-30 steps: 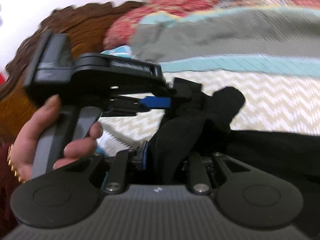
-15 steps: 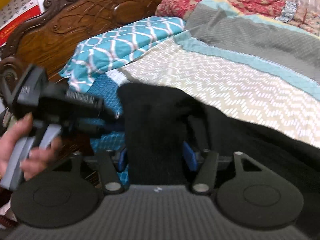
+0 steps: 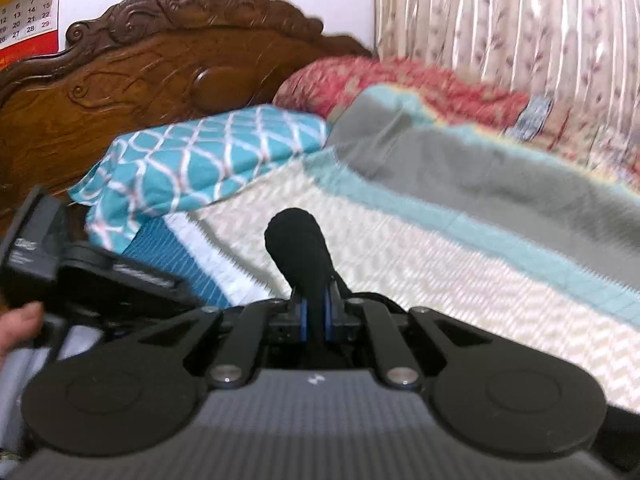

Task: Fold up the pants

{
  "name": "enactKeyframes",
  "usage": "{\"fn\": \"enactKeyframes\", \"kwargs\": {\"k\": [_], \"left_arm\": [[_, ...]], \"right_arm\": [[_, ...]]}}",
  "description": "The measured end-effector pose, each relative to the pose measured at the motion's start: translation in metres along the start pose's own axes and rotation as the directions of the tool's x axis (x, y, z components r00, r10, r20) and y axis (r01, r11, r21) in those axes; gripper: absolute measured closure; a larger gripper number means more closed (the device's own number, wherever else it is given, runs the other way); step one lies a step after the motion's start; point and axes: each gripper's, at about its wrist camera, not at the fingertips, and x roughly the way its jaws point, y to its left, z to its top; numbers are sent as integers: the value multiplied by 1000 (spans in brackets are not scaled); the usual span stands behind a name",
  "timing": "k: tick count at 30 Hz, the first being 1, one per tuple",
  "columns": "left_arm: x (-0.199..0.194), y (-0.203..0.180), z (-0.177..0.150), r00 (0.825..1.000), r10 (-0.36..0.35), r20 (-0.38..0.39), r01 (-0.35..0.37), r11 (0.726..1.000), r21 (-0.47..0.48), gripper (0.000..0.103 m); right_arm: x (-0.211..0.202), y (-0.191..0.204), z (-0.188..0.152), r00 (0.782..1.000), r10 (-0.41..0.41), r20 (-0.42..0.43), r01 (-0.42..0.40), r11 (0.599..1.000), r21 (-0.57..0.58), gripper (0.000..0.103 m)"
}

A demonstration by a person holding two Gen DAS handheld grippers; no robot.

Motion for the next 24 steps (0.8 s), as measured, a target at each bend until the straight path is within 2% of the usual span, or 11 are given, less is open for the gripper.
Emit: {"fn": "enactKeyframes", "kwargs": {"k": [3,5,7,9,12,13,14,15,20,22,24], "left_arm": [[-2,18,-8,999,43,-19,-43,999,-26,91],[-4,35,-13,993,114,-18,-115,991,-74,89],[-12,50,-14,995,96,-4,-96,985,-145,88],[-27,55,-11,996,83,42,-73,979,-192,86],[-47,39,5,985,104,137,-83,985,-151,85],[-49,28,10,986,67,152,-49,991,-122,85],[-48,14,15,988,28,155,-15,997,-80,85],[-43,-2,18,990,-4,144,8,1000,-28,85],[19,-75,14,990,-133,-52,140,975,174,76],[48,-90,7,984,-128,-126,153,963,220,76],[74,-96,1,984,-78,-161,118,960,254,76]], "right_arm": [[25,14,-15,989,73,-130,-79,996,-42,92],[48,27,-32,957,130,-258,-152,986,-65,89],[63,38,-47,940,129,-316,-169,981,-101,87],[61,42,-50,946,121,-299,-171,974,-147,86],[47,22,-33,939,191,-285,-215,975,-57,79],[40,15,-30,941,217,-261,-227,974,-8,64],[27,2,-26,945,244,-219,-238,970,52,41],[15,-6,-26,949,258,-180,-245,965,91,39],[-38,-35,-38,966,218,-136,-195,967,162,41],[-51,-43,-44,978,164,-131,-139,973,182,47],[-56,-53,-50,985,108,-137,-76,973,217,57]]}}
